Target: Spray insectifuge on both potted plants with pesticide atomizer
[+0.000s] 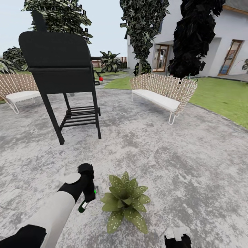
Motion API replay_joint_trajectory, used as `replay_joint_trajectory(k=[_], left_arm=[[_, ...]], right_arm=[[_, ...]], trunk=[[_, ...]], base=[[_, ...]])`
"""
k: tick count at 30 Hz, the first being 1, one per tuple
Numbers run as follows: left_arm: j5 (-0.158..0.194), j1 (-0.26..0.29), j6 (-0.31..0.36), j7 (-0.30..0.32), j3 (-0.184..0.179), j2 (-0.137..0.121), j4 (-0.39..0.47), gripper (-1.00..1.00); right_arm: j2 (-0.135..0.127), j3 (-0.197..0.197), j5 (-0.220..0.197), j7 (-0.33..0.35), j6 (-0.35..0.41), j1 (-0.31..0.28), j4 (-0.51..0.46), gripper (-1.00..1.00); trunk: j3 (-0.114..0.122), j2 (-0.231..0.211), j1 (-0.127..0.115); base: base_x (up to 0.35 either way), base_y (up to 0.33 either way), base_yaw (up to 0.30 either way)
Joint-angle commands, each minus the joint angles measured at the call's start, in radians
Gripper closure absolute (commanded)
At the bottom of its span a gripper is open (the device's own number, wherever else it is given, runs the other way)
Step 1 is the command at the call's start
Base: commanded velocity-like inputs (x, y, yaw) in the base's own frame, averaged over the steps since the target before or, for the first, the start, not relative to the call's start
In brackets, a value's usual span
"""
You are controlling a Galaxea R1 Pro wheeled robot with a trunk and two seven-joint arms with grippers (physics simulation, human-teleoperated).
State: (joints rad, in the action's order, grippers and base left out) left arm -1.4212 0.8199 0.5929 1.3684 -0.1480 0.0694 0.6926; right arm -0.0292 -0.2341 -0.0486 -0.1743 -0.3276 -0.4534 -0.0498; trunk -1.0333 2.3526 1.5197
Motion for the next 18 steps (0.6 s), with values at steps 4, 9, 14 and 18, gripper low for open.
replay_joint_trajectory(k=[4, 9, 14, 18], left_arm=[[0.000, 0.005, 0.015, 0.014, -0.006, -0.001, 0.002, 1.00], [-0.002, 0.036, 0.014, 0.113, -0.006, -0.002, 0.004, 1.00], [-0.003, 0.045, 0.014, 0.121, -0.008, 0.000, 0.004, 1.00], [-0.005, 0.045, 0.013, 0.117, -0.010, 0.002, 0.004, 1.00]], right_arm=[[0.001, -0.008, -0.005, -0.004, -0.002, -0.001, 0.001, -1.00], [0.003, -0.008, -0.005, -0.004, -0.002, -0.001, 0.001, -1.00], [-0.001, -0.008, -0.005, -0.004, -0.002, -0.001, 0.001, -1.00], [-0.003, -0.008, -0.005, -0.004, -0.002, -0.001, 0.001, -1.00]], trunk=[[-0.001, 0.000, 0.000], [-0.001, 0.000, 0.000], [-0.001, 0.000, 0.000], [-0.001, 0.000, 0.000]], base=[[0.000, 0.000, -0.209], [0.000, 0.000, -0.181], [0.000, 0.000, -0.033], [0.000, 0.000, -0.001]])
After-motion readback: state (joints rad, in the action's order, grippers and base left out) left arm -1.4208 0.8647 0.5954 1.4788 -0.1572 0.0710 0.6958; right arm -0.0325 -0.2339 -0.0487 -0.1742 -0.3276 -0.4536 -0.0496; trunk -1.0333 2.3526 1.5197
